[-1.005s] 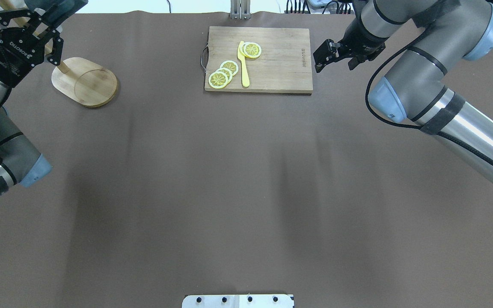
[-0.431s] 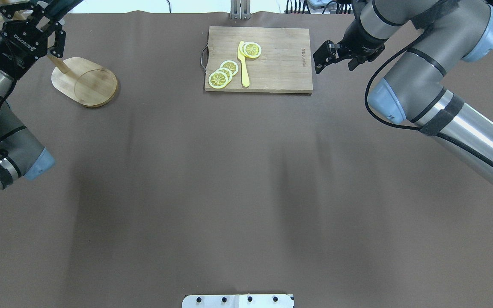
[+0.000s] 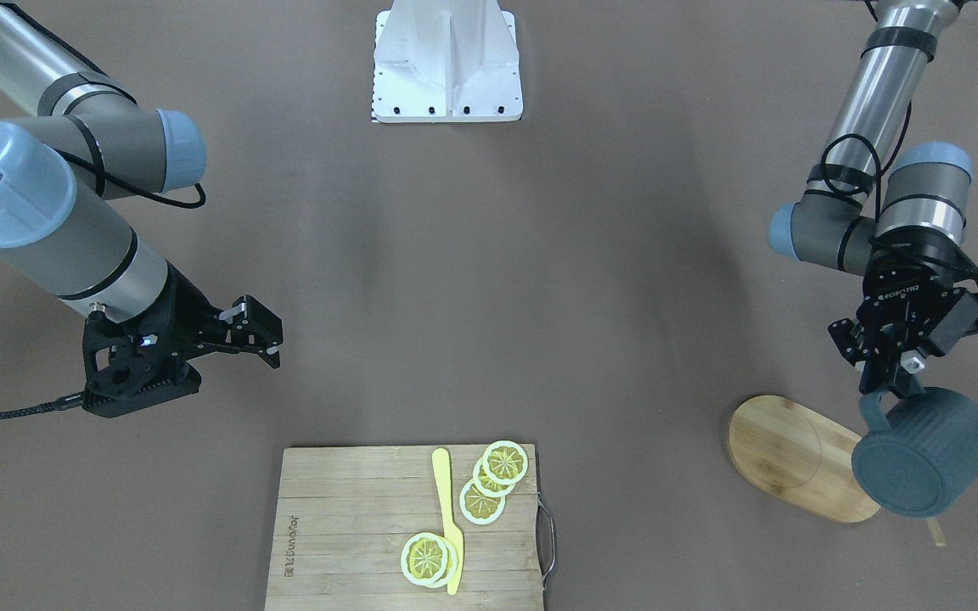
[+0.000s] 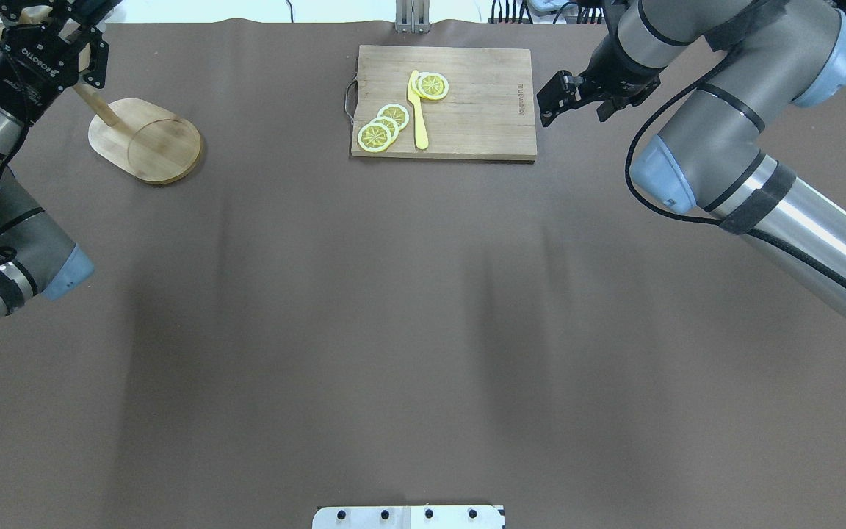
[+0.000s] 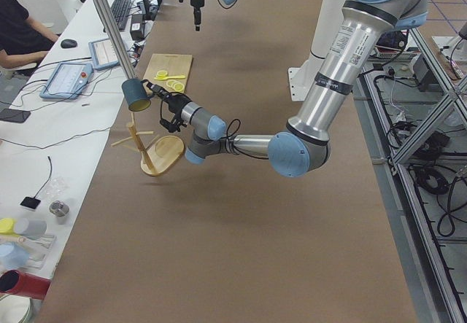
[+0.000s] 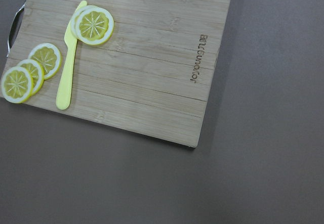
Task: Hang cup on storage rack
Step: 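Lower the mug with the left gripper onto a stand peg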
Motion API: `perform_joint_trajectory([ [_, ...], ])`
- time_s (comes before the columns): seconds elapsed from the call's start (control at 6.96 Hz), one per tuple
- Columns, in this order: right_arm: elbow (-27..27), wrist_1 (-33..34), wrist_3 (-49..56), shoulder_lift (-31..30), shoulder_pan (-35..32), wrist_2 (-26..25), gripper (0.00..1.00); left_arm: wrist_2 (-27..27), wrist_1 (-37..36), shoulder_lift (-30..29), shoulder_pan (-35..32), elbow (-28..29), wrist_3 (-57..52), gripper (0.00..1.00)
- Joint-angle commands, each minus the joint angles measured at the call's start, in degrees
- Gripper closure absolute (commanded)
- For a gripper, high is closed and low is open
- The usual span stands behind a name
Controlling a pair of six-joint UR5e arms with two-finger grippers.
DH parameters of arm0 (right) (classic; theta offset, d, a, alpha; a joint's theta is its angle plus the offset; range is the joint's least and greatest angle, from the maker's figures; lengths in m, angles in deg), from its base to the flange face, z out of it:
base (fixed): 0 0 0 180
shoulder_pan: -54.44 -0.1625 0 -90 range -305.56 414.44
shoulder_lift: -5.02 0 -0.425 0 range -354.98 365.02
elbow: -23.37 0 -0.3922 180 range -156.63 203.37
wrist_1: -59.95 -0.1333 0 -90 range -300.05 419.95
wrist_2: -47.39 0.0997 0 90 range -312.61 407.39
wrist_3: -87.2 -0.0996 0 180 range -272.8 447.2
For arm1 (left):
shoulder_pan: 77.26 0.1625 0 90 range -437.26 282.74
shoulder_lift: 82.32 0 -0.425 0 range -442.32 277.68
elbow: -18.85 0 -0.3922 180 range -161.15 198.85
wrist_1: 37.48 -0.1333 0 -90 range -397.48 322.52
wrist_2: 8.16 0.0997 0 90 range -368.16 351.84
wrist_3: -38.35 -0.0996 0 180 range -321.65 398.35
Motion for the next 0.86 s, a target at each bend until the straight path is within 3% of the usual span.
perform_joint_trajectory([
  [0.0,0.00,0.00,-0.08,0.00,0.00,-0.21,0.00,0.03,-0.57,-1.06,-0.55,1.40,0.01,1.00],
  [0.72,0.00,0.00,-0.08,0.09,0.79,-1.35,0.00,-0.58,-0.49,-0.98,-0.82,3.43,0.45,1.00],
])
